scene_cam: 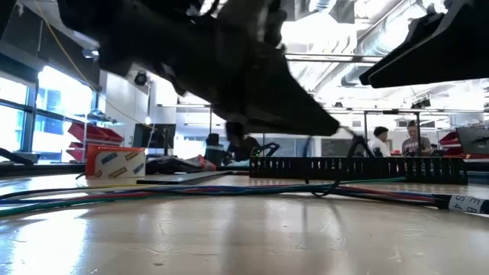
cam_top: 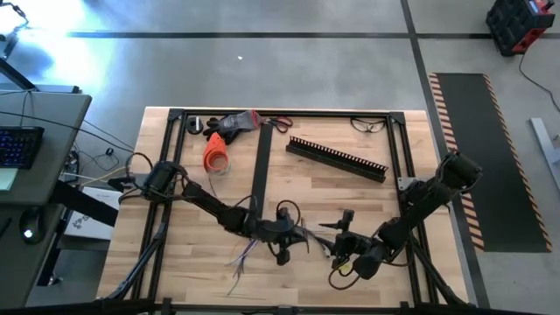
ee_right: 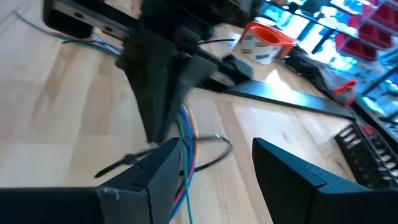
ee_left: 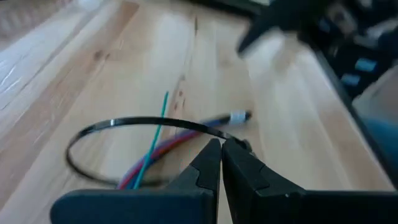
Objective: Ziptie cables
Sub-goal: Wrap the black zip tie on the cables
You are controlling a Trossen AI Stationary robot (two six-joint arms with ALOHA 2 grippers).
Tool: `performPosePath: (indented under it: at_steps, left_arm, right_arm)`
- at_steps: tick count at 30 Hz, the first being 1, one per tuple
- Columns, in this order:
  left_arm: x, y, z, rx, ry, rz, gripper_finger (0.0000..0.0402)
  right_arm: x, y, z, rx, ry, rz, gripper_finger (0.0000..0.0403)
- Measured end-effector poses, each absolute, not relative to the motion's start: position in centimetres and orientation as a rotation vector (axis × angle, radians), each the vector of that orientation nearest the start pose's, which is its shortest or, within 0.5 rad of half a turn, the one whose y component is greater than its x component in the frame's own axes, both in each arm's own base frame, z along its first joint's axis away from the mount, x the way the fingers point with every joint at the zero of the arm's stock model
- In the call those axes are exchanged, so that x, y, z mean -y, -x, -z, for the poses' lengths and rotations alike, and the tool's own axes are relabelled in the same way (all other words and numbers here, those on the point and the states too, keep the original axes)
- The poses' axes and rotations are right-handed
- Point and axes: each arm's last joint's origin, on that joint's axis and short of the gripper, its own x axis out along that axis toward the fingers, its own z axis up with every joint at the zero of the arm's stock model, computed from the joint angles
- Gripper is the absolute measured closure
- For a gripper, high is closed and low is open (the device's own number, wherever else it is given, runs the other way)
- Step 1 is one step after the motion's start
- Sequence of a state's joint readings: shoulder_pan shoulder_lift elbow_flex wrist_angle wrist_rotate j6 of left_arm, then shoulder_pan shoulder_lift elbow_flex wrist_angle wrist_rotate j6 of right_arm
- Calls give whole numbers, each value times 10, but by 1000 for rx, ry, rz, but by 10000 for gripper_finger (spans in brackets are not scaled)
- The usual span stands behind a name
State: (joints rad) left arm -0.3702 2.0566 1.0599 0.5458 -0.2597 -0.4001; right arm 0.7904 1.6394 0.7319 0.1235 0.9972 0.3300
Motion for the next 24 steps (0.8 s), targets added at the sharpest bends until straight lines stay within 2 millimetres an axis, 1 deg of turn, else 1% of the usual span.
performPosePath:
  at_steps: [4,7,10,13,16,19,24]
  left_arm:
    - [143,-379,-133,-498,186,-43,401]
    - [145,-374,-146,-487,128,-74,401]
    - [148,-368,-156,-487,83,-73,401]
    - [149,-365,-168,-466,73,-53,401]
    - [150,-363,-179,-437,62,-37,401]
    - [152,-360,-186,-422,44,-23,401]
    - [154,-360,-193,-381,49,-7,401]
  right_arm:
    - [-193,-220,-151,-417,234,339,218]
    - [-196,-218,-151,-410,163,331,218]
    - [-198,-218,-150,-435,103,278,218]
    - [-204,-219,-154,-417,69,227,218]
    - [-208,-221,-156,-432,39,138,218]
    - [-212,-222,-157,-457,10,53,218]
    - [-213,-222,-156,-486,-13,-13,218]
